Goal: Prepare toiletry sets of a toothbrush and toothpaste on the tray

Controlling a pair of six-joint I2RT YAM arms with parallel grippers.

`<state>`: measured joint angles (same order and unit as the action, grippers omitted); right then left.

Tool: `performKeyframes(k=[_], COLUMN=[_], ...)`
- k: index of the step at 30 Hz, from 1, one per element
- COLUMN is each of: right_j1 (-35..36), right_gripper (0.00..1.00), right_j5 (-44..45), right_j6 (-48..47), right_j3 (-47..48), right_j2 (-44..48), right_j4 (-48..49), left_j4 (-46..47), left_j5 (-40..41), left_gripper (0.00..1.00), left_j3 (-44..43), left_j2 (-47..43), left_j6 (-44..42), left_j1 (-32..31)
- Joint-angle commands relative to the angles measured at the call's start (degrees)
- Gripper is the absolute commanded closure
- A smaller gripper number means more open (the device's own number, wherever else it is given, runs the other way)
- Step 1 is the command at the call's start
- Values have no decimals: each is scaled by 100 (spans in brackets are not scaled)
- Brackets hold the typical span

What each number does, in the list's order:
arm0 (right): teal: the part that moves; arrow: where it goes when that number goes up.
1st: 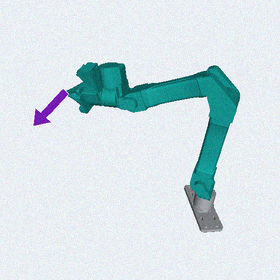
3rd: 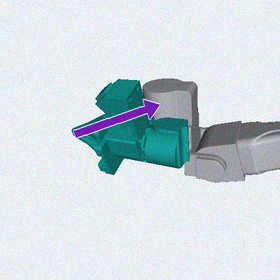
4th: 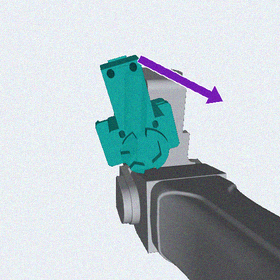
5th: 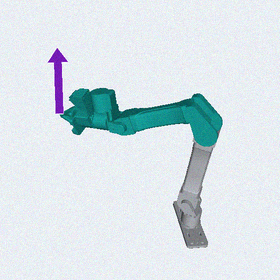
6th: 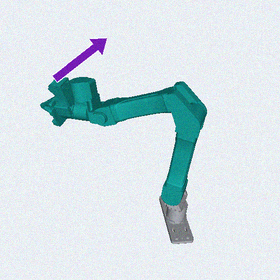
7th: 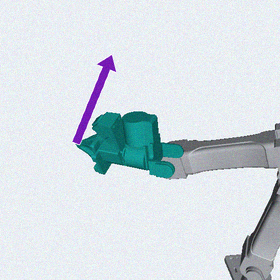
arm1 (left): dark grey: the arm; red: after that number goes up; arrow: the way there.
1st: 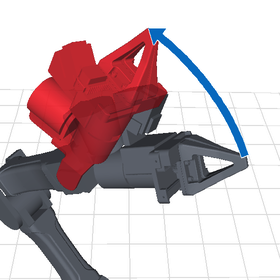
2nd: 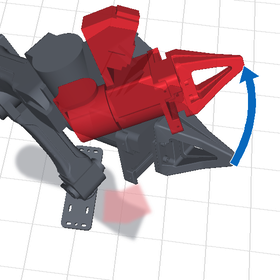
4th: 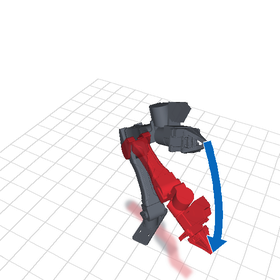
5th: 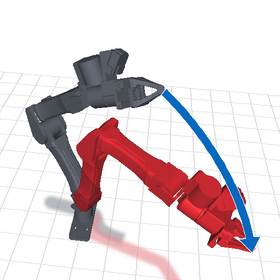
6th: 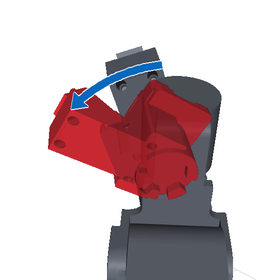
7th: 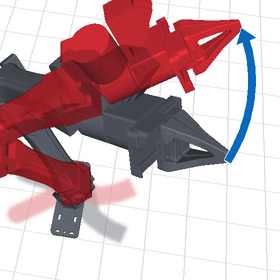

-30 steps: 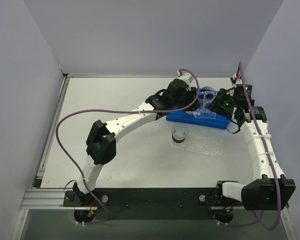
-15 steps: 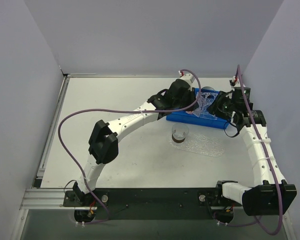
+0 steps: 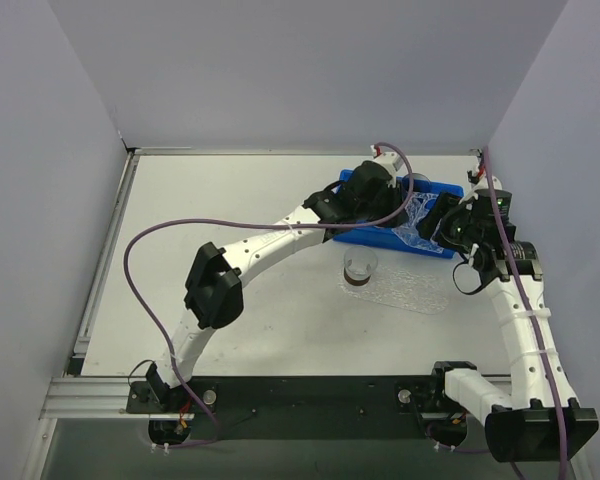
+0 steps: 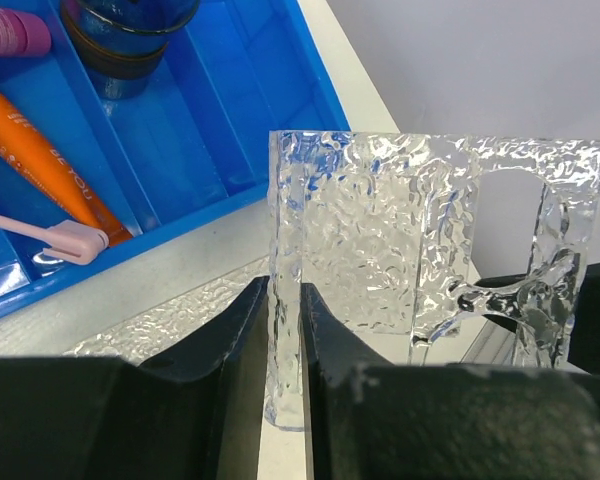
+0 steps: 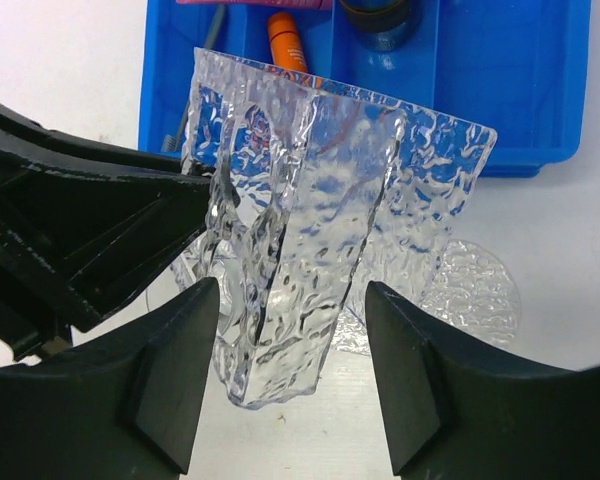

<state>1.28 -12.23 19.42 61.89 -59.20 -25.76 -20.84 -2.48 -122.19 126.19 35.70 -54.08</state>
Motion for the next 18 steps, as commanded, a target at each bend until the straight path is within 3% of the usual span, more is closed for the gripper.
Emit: performKeyframes(k=[1, 10, 18], right_j1=[57, -119, -585], right_gripper=[41, 30, 30], right_j5=[-175, 414, 222], right_j6=[-114, -307, -535], right_j3=[-72, 639, 1527], right_j2=[286, 453, 234], right_j4=[-412, -1045, -1318], left_j4=[326, 414, 449], left_j5=[-16, -287, -543], left_gripper=[100, 100, 100], left_j3=[-402, -376, -270], left_j2=[-16, -42, -139], left_j6=[24, -405, -1091], left_j1=[38, 30, 3])
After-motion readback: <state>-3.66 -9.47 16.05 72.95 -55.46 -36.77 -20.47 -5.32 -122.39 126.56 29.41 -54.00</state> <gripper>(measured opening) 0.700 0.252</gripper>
